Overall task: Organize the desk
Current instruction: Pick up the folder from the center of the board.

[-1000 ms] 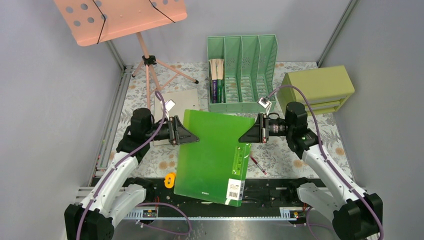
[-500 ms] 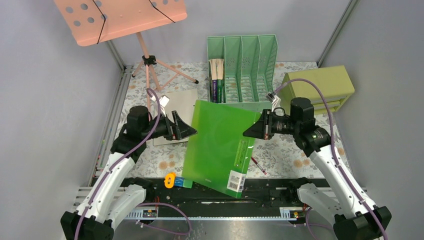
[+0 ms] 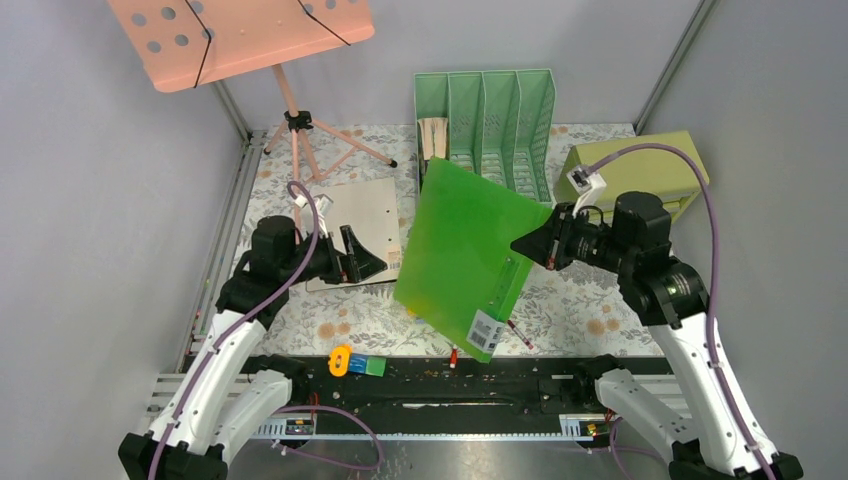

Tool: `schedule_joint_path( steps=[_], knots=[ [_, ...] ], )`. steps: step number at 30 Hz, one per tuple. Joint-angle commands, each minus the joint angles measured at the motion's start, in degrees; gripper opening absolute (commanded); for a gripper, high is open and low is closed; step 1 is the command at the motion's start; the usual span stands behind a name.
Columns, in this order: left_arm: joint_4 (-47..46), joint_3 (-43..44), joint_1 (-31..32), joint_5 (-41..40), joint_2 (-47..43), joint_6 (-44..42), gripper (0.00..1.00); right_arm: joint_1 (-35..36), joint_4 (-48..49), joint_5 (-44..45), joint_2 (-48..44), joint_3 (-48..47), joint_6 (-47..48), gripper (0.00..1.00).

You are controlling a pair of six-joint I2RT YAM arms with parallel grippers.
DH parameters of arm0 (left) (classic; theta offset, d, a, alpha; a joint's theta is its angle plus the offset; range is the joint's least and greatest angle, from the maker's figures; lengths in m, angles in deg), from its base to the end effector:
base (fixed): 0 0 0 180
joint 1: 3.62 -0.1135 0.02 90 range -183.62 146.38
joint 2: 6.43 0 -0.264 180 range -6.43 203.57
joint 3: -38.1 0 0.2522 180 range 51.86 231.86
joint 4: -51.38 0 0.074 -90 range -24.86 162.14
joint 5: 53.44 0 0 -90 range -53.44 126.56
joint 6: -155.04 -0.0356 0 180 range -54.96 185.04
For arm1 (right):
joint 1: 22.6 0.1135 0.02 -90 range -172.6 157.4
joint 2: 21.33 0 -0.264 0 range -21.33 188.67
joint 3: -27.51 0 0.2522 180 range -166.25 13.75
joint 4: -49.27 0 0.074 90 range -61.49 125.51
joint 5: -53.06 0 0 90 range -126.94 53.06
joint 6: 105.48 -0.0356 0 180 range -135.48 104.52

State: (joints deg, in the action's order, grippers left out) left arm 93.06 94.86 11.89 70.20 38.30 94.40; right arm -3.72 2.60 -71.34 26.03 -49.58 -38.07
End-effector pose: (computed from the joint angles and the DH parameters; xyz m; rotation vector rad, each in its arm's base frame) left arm 0.1577 -0.0642 0.3006 0.1156 2.1741 -1.0749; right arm 0.1440 0.0705 0.4027 -0.3739 1.9131 1.0483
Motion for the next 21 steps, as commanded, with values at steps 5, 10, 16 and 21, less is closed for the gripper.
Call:
schedule_joint_path(
  steps=[5,10,16,21],
  knots=[
    [2.4,0.7,-0.1,-3.6,-1.5,-3.7,0.91,0.3,-1.4,17.4,-8.2,-4.5,4.7,0.00],
    [2.3,1.2,-0.1,-2.6,-0.6,-4.3,0.92,0.3,-1.4,26.9,-12.6,-4.6,7.7,0.00],
    [2.1,1.4,0.0,-2.9,0.3,-4.7,0.92,0.3,-1.5,31.6,-14.0,-4.9,10.5,0.00],
    [4.3,1.5,-0.1,-6.2,0.4,-6.1,0.93,0.3,-1.7,31.4,-12.1,-6.0,10.3,0.00]
  ],
)
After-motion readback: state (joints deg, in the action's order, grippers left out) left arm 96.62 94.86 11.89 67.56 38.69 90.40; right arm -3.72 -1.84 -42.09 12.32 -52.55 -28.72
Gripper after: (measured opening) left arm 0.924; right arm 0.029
